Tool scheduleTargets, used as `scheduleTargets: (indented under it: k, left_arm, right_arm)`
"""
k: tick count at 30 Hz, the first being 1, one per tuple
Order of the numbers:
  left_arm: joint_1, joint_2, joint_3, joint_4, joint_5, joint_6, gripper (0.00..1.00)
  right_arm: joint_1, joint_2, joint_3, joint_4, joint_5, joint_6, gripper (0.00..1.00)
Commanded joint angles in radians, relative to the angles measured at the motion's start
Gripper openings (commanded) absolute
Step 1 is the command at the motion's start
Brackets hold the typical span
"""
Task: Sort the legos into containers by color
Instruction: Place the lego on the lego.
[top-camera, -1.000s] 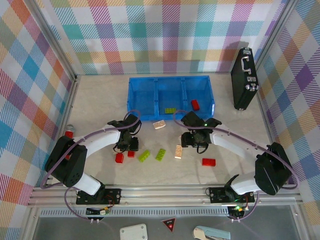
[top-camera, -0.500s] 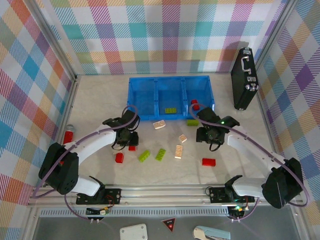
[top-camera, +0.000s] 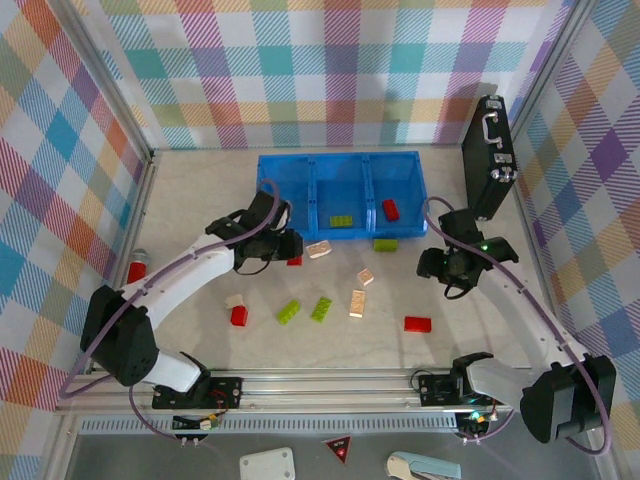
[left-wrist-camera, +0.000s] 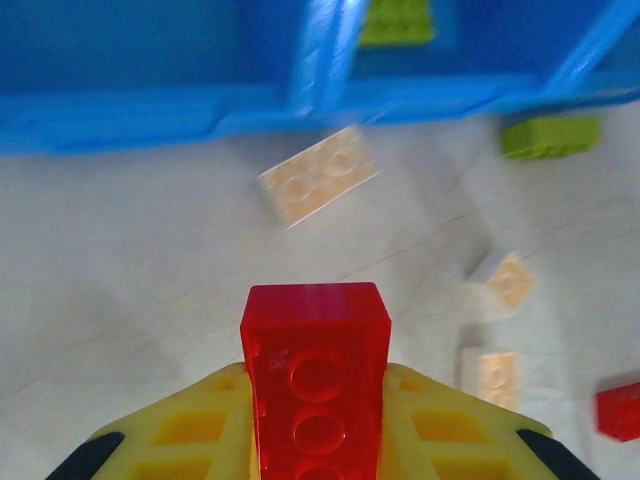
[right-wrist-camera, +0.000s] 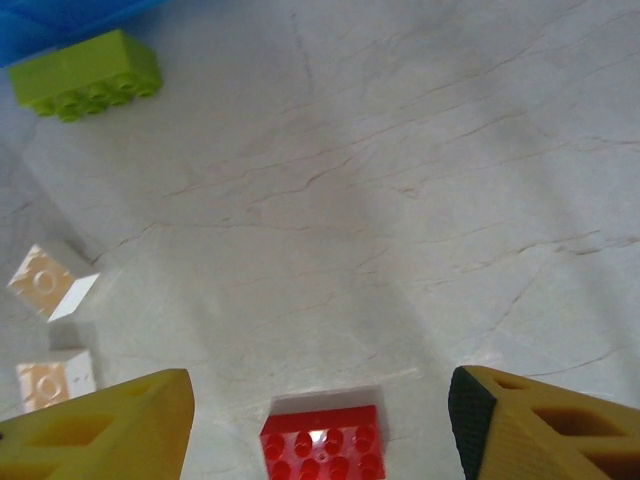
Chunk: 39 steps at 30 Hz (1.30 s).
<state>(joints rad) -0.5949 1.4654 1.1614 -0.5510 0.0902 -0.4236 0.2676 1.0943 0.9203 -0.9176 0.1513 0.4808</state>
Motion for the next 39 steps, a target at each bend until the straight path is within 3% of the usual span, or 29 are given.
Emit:
scheduleTargets:
  k: [1,7,13,18,21,26,30,32,39]
  left_arm:
    - [-0.023,0.060,0.074,0.093,0.079,-0.032,0.27]
    - [-0.067,0.175,0.178,0.261,0.140,-0.073,0.24]
    - [-0.130,0.273,0.244,0.494,0.081,-0.089,0.21]
    - [-0.209,0.378,0.295,0.631,-0.114,-0.053,0.20]
    - [-0.254,0.432,0.355,0.587,-0.325,-0.070,0.18]
    - [-0.308,0.521,0.441,0.584,-0.544,-0.079,0.14]
    - [-0.338,0.598,0.498,0.583,-0.664,-0.127,0.10]
    - [-0.355,0.638,0.533,0.584,-0.720,-0.133,0.04]
    - [-0.409,0.732,0.645,0.631,-0.839,-0.071,0.00]
  right_arm:
    - [-0.005,-0.042,-0.013,0.026,-0.083,-0.019,0.69]
    - [-0.005,-0.070,-0.032,0.017,-0.083,-0.004,0.69]
    - [-0.005,-0.116,-0.040,-0.004,-0.060,0.012,0.67]
    - [-0.005,-0.143,-0.037,-0.019,-0.032,0.017,0.67]
    - [-0.006,-0.153,-0.031,-0.031,-0.015,0.022,0.67]
    - [-0.005,-0.182,-0.035,-0.038,-0.009,0.039,0.66]
    - [-0.006,-0.192,-0.044,-0.033,-0.009,0.042,0.66]
    - [-0.005,-0.194,-0.043,-0.035,-0.007,0.043,0.66]
    - [-0.005,-0.217,-0.045,-0.035,-0.018,0.045,0.66]
